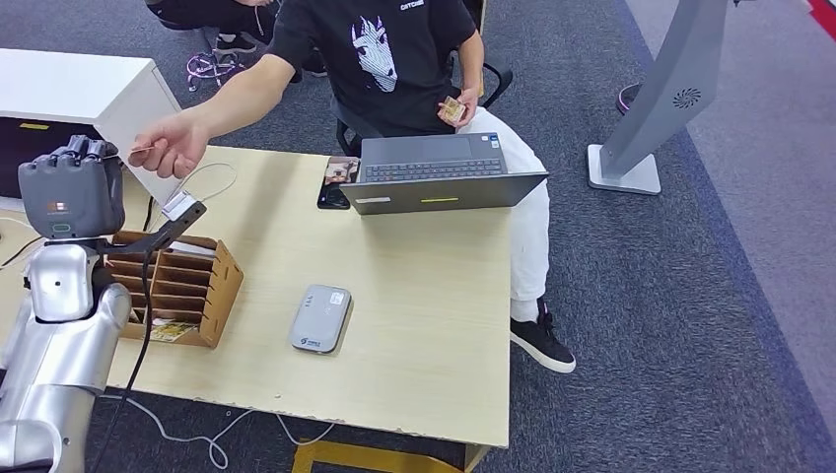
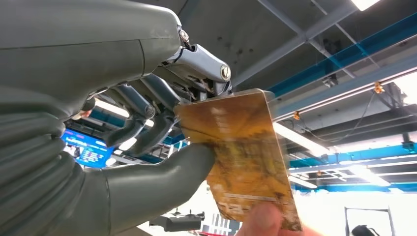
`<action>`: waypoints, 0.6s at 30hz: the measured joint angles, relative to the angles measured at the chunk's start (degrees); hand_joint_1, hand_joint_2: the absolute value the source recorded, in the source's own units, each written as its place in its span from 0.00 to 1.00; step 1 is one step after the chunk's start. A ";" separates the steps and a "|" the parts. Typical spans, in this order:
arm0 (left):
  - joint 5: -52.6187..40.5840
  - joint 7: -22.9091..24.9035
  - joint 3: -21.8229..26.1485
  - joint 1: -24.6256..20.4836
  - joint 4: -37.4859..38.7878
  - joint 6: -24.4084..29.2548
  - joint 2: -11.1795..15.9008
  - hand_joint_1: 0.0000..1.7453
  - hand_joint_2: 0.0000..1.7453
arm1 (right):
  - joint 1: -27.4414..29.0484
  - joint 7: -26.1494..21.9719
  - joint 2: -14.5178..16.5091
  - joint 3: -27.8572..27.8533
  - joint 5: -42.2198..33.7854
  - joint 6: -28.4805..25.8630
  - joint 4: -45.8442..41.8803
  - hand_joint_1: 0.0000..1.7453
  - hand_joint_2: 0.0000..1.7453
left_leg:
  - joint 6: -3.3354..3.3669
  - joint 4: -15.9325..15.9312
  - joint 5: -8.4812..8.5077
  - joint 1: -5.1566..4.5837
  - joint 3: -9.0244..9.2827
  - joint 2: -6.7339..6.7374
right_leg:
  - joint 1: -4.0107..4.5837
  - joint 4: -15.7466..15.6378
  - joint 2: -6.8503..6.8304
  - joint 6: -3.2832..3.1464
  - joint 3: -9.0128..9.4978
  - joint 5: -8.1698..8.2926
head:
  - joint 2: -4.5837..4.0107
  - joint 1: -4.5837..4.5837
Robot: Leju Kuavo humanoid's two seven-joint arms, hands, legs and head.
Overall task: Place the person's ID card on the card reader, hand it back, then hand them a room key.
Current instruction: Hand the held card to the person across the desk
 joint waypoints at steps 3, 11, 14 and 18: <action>-0.11 -0.79 0.50 0.44 -0.31 0.03 -0.50 0.00 1.00 | 0.00 0.09 0.00 0.02 -0.09 -0.14 0.00 0.00 1.00 | 0.00 0.00 0.00 0.00 -0.01 -0.03 | 0.00 0.00 -0.02 0.00 -0.01 0.00 | 0.00 0.01; -0.13 -1.28 0.96 0.78 -0.38 0.03 -1.13 0.00 1.00 | 0.01 0.11 0.00 0.03 -0.08 -0.25 0.00 0.00 1.00 | 0.02 0.00 0.03 0.00 -0.01 -0.04 | 0.00 0.00 -0.05 0.02 0.00 0.03 | -0.01 0.01; -0.37 -1.36 1.02 0.87 -0.57 0.04 -1.21 0.00 1.00 | 0.01 0.14 0.00 0.07 -0.07 -0.33 0.00 0.00 1.00 | 0.02 0.00 0.04 0.00 -0.02 -0.04 | 0.00 0.00 -0.05 0.02 0.00 0.03 | -0.01 0.01; -0.45 -2.03 1.76 1.60 -2.33 0.05 -1.43 0.00 1.00 | 0.02 0.20 0.00 0.25 -0.07 -0.57 0.00 0.00 1.00 | 0.02 0.00 0.04 0.00 -0.02 -0.04 | 0.00 0.00 -0.04 0.02 0.00 0.03 | 0.00 0.01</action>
